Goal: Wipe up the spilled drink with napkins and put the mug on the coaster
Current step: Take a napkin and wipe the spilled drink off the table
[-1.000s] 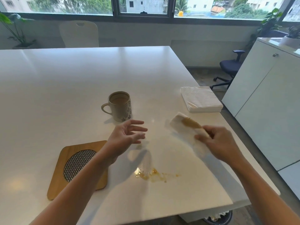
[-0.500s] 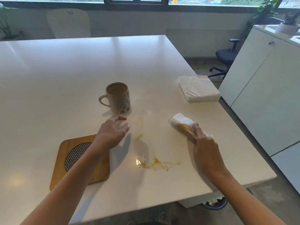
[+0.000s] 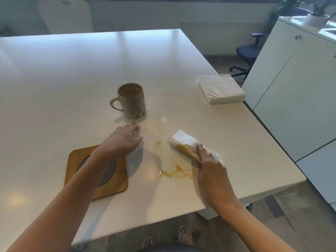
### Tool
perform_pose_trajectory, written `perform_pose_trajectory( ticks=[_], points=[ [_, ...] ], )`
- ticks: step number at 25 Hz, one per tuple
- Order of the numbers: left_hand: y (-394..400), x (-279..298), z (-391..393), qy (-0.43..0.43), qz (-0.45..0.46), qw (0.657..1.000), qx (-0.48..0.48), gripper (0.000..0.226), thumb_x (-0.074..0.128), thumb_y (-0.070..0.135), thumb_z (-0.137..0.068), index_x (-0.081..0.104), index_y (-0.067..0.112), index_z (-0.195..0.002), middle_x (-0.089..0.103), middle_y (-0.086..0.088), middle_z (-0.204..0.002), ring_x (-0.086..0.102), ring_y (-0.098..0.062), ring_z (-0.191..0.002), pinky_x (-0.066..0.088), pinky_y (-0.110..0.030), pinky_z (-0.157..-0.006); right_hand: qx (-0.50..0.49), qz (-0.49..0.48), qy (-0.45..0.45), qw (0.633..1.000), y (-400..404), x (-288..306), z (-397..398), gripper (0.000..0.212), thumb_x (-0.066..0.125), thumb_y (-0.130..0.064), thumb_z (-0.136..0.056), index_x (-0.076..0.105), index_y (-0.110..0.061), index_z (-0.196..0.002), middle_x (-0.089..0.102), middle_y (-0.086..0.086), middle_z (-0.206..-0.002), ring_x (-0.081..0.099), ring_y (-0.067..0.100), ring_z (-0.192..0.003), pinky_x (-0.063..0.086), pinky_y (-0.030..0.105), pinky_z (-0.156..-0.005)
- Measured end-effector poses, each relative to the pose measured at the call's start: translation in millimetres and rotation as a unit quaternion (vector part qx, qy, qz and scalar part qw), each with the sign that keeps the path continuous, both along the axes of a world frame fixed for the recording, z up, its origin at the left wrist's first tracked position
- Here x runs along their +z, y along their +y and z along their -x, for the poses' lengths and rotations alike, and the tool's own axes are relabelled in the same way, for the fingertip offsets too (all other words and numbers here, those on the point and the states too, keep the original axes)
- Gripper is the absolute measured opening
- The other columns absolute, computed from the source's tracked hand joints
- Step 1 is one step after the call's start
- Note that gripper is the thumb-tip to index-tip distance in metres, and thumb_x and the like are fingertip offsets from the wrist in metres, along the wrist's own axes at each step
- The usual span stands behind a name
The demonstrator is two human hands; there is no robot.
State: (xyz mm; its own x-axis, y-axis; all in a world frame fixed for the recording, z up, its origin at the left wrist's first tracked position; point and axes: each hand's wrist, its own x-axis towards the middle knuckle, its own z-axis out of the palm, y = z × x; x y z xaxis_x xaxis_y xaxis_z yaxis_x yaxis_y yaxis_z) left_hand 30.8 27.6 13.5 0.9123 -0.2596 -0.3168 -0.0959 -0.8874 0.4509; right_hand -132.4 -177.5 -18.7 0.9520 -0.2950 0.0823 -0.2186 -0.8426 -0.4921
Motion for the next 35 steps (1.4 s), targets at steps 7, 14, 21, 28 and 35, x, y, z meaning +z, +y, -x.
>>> perform_pose_trajectory(
  ticks=[7, 14, 21, 28, 35],
  points=[
    [7, 4, -12, -0.011, -0.038, 0.997, -0.061, 0.053, 0.05, 0.036, -0.103, 0.044, 0.015, -0.152, 0.042, -0.004, -0.159, 0.036, -0.022, -0.147, 0.025, -0.034, -0.119, 0.024, -0.024, 0.006, 0.999, 29, 7, 13, 0.055, 0.036, 0.001, -0.1, 0.027, -0.011, -0.153, 0.06, 0.01, -0.131, 0.056, 0.03, -0.119, 0.046, 0.032, -0.098],
    [9, -1, -12, -0.011, -0.07, 0.991, -0.109, 0.052, 0.036, 0.039, -0.107, 0.042, 0.014, -0.152, 0.035, -0.008, -0.163, 0.031, -0.027, -0.149, 0.024, -0.036, -0.118, 0.072, -0.053, 0.008, 0.996, 51, 5, 20, 0.064, 0.043, 0.011, -0.091, 0.035, -0.009, -0.151, 0.062, 0.012, -0.123, 0.062, 0.032, -0.111, 0.049, 0.032, -0.093],
    [20, 4, -22, -0.001, -0.036, 0.995, -0.09, 0.041, 0.039, 0.035, -0.107, 0.062, 0.017, -0.135, 0.056, -0.006, -0.146, 0.047, -0.025, -0.135, 0.033, -0.032, -0.107, 0.109, -0.175, 0.033, 0.978, 56, 17, 29, 0.046, 0.049, -0.01, -0.099, 0.049, -0.022, -0.143, 0.07, -0.001, -0.11, 0.065, 0.002, -0.087, 0.053, 0.021, -0.079],
    [18, 4, -19, 0.0, -0.024, 0.998, -0.065, 0.045, 0.036, 0.041, -0.107, 0.057, 0.021, -0.142, 0.053, -0.007, -0.149, 0.047, -0.026, -0.135, 0.033, -0.03, -0.099, -0.041, -0.388, 0.006, 0.921, -18, 40, -43, 0.014, 0.063, -0.023, -0.093, 0.078, -0.022, -0.095, 0.079, 0.004, -0.085, 0.075, 0.026, -0.078, 0.058, 0.049, -0.079],
    [17, -4, -19, 0.019, -0.018, 0.998, -0.063, 0.053, 0.032, 0.043, -0.107, 0.038, 0.022, -0.155, 0.034, 0.003, -0.163, 0.029, -0.018, -0.15, 0.019, -0.034, -0.122, -0.068, -0.22, -0.06, 0.971, -69, 30, -166, 0.022, 0.057, -0.022, -0.095, 0.074, -0.009, -0.101, 0.074, 0.013, -0.088, 0.07, 0.03, -0.084, 0.052, 0.038, -0.075]
  ],
)
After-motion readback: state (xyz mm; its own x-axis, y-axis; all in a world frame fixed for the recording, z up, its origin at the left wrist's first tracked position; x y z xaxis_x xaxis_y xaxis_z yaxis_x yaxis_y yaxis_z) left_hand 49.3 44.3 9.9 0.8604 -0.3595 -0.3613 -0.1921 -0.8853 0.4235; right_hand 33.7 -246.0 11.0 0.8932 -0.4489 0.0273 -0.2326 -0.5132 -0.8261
